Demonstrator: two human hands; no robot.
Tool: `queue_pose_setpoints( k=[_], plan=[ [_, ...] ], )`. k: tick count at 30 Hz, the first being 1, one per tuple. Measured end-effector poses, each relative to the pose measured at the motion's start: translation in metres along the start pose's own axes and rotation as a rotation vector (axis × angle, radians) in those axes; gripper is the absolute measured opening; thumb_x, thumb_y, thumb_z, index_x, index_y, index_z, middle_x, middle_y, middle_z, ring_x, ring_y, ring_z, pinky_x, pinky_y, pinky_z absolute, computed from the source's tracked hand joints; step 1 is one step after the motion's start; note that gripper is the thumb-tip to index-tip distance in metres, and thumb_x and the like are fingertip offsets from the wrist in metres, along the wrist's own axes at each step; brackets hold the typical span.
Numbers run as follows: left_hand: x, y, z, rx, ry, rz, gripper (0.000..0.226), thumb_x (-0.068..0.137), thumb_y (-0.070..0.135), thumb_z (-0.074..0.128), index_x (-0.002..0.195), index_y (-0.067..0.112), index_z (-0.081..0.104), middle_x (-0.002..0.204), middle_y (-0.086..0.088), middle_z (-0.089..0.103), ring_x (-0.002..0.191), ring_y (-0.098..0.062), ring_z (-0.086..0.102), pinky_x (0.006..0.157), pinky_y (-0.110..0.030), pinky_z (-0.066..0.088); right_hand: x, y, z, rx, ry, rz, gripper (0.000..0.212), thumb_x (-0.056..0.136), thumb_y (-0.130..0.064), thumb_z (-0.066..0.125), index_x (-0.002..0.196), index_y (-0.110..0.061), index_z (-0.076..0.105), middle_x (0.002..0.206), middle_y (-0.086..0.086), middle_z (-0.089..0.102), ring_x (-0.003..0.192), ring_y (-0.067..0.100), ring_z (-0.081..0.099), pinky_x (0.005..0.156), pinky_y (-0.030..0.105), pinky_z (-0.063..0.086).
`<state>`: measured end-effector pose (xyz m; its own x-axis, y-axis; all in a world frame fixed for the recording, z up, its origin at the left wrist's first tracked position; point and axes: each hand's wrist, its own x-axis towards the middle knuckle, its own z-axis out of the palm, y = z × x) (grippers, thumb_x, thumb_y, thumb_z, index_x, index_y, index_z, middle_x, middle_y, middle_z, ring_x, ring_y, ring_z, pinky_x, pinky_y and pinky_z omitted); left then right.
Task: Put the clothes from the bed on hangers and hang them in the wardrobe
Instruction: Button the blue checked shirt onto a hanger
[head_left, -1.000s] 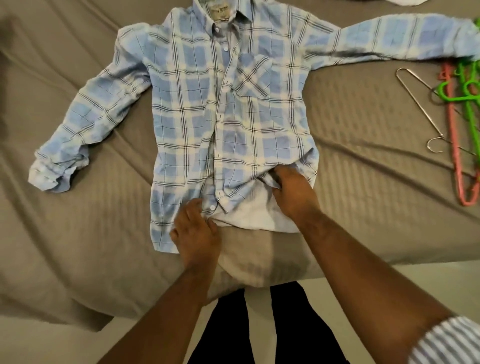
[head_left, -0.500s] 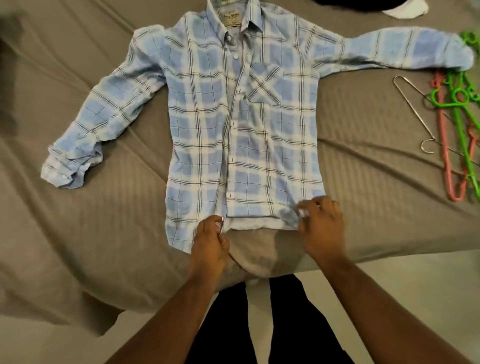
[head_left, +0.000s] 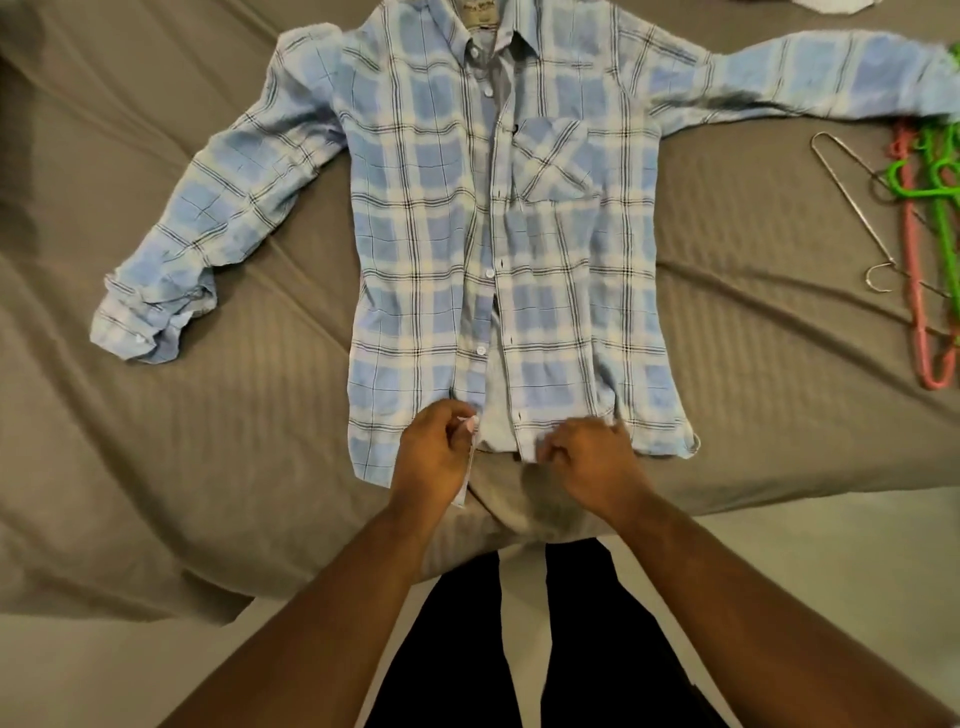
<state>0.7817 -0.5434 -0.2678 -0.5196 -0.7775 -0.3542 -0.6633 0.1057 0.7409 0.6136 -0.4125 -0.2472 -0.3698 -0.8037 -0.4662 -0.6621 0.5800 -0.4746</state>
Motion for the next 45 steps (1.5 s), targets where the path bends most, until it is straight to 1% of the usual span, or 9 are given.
queue_pose_setpoints(
  k=[5,9,12,18,22,26,34,42,45],
  plan=[
    [0.008,0.002,0.004,0.118,-0.049,-0.017,0.011,0.089,0.016,0.073,0.096,0.021,0.066,0.095,0.003,0.064,0.081,-0.008,0.06,0.075,-0.029,0.054,0.007,-0.013,-0.006,0.341,0.292,0.188,0.013,0.095,-0.026,0.059,0.085,-0.02,0.064,0.082,-0.006,0.065,0.072,0.007,0.06,0.066,0.029,0.049],
    [0.011,0.009,0.0,0.159,-0.074,-0.071,0.008,0.09,0.012,0.069,0.091,0.019,0.066,0.096,-0.001,0.063,0.081,-0.011,0.057,0.076,-0.023,0.048,0.029,-0.025,0.009,0.141,0.052,0.251,0.043,0.078,-0.053,0.076,0.101,-0.022,0.056,0.103,-0.005,0.058,0.093,0.013,0.057,0.073,0.034,0.053],
    [0.013,0.02,-0.008,0.086,-0.055,-0.09,0.005,0.092,0.013,0.069,0.092,0.016,0.066,0.093,0.003,0.064,0.085,-0.012,0.059,0.078,-0.018,0.049,0.036,-0.025,0.02,0.108,0.071,0.25,0.031,0.084,-0.036,0.071,0.107,-0.018,0.06,0.113,0.004,0.062,0.105,0.024,0.059,0.079,0.038,0.054],
    [0.017,0.038,-0.018,-0.188,-0.179,-0.268,0.01,0.094,0.017,0.07,0.102,0.011,0.071,0.09,0.003,0.07,0.081,-0.01,0.064,0.076,-0.021,0.052,0.023,-0.023,-0.009,0.844,0.089,0.439,0.012,0.095,-0.01,0.065,0.091,-0.012,0.076,0.071,-0.002,0.07,0.061,0.015,0.063,0.066,0.036,0.055],
    [0.016,0.047,-0.012,-0.275,-0.277,-0.315,0.008,0.096,0.014,0.067,0.102,0.011,0.071,0.082,0.005,0.068,0.074,-0.007,0.062,0.065,-0.012,0.047,0.005,-0.022,-0.019,1.139,-0.01,0.44,0.006,0.09,-0.005,0.073,0.096,-0.006,0.075,0.078,0.013,0.073,0.073,0.024,0.069,0.076,0.046,0.059],
    [0.013,0.049,-0.001,-0.337,-0.289,-0.319,0.005,0.096,0.015,0.067,0.099,0.014,0.071,0.078,0.007,0.068,0.069,-0.002,0.062,0.066,-0.015,0.048,0.005,-0.022,-0.012,0.99,0.058,0.357,0.013,0.086,-0.005,0.077,0.093,-0.015,0.075,0.065,0.005,0.065,0.063,0.015,0.064,0.07,0.04,0.06],
    [0.011,0.043,0.008,-0.354,-0.259,-0.315,0.013,0.099,0.015,0.062,0.091,0.021,0.069,0.074,0.005,0.069,0.061,0.005,0.061,0.063,-0.012,0.049,0.011,-0.019,0.012,0.735,0.185,0.213,0.01,0.087,-0.012,0.077,0.095,-0.017,0.081,0.081,-0.004,0.074,0.073,0.009,0.069,0.069,0.024,0.056],
    [0.012,0.029,0.019,-0.299,-0.199,-0.26,0.007,0.096,0.019,0.066,0.093,0.021,0.072,0.077,0.01,0.071,0.073,-0.002,0.066,0.079,-0.024,0.056,0.008,-0.01,0.02,0.645,0.235,0.046,0.022,0.095,-0.02,0.069,0.076,-0.016,0.078,0.07,-0.001,0.068,0.068,0.013,0.063,0.066,0.033,0.051],
    [0.011,0.029,0.018,-0.311,-0.232,-0.246,0.007,0.096,0.016,0.067,0.095,0.019,0.073,0.08,0.008,0.073,0.075,-0.003,0.068,0.078,-0.022,0.055,0.01,-0.008,0.017,0.728,0.262,0.11,0.003,0.086,-0.024,0.08,0.084,-0.023,0.081,0.076,-0.007,0.071,0.074,0.009,0.066,0.067,0.021,0.052]
  ],
)
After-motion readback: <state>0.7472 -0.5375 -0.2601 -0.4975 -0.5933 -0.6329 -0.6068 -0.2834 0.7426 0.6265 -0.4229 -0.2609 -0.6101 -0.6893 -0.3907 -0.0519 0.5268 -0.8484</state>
